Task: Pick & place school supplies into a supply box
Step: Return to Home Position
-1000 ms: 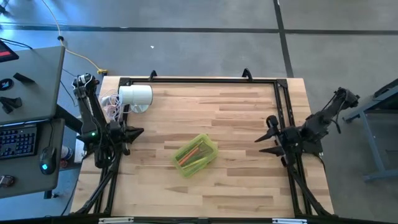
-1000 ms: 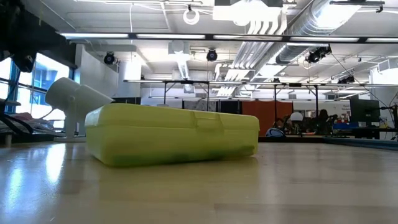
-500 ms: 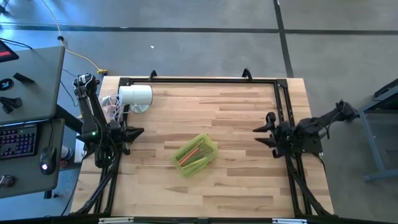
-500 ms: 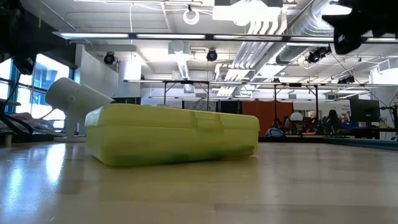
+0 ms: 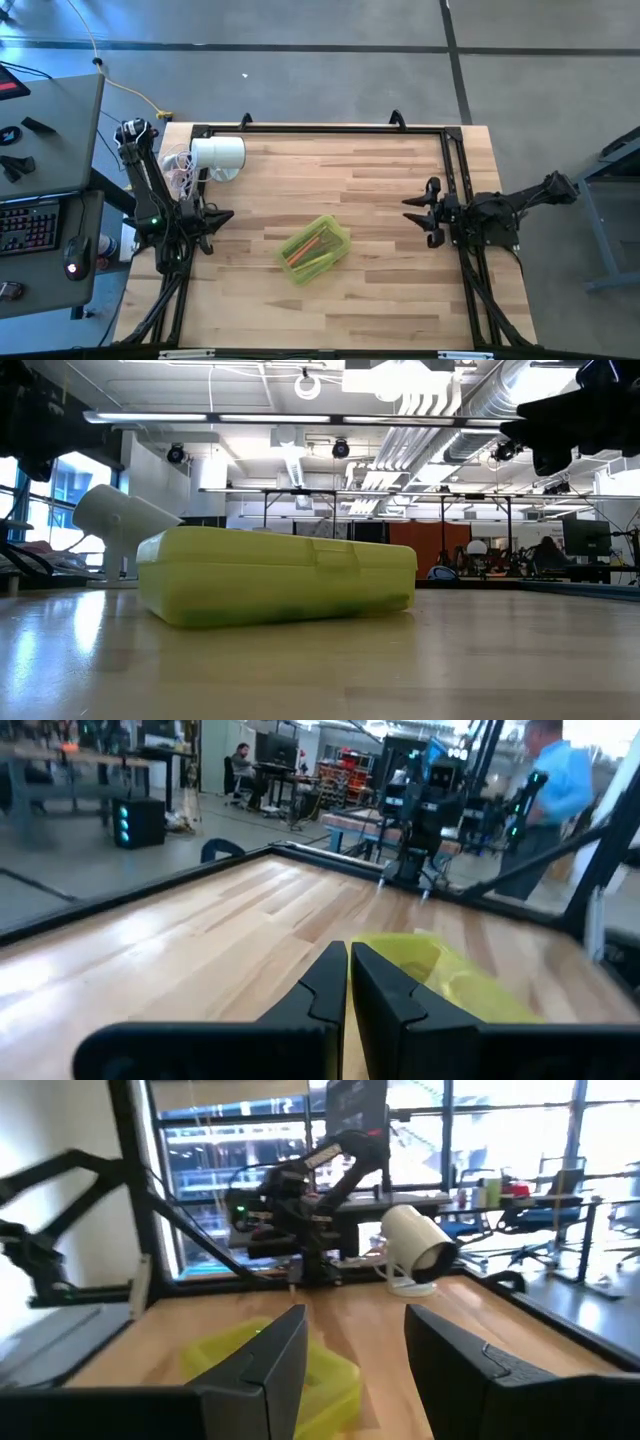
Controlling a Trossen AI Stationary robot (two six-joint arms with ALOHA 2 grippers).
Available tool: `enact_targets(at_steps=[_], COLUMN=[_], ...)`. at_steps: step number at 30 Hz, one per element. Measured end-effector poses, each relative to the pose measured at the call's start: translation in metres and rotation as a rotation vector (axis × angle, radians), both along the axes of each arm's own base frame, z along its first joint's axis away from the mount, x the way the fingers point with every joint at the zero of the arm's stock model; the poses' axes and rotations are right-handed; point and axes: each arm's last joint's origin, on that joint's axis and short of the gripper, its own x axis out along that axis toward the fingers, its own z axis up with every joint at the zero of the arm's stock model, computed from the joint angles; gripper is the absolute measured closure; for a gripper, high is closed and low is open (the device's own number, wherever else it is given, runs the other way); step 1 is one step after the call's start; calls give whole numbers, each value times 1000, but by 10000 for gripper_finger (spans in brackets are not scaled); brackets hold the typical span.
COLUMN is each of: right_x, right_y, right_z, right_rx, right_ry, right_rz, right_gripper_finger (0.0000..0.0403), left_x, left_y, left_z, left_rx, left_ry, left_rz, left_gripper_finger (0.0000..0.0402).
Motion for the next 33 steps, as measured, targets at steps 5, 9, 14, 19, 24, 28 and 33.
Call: enact_targets(at_steps=[5,9,14,19,24,28,33], right_x=[1,1,0,-3,-3,-3,-3], right_y=[-3,-5,-8,-10,-11,-11,-11], right_z=[0,0,5,13,15,14,14], right_rx=[-45,-43,-25,-19,-10,-13,-12], right_ry=[5,8,-37,-113,-126,-119,-120], right_rz=[-52,-98,-163,-259,-280,-279,-280], right_gripper_finger=[249,246,247,248,245,249,246], left_x=[1,4,7,9,9,9,9], left_y=[-3,-12,-21,-27,-26,-27,-29], left_z=[-1,-4,-2,0,1,1,-3], left_rx=[-6,-87,-137,-247,-231,-242,-280], left_ry=[-1,28,35,52,-3,27,140], left_rz=[0,-16,-31,-59,-31,-46,-100], left_gripper_finger=[346,345,346,346,346,346,346])
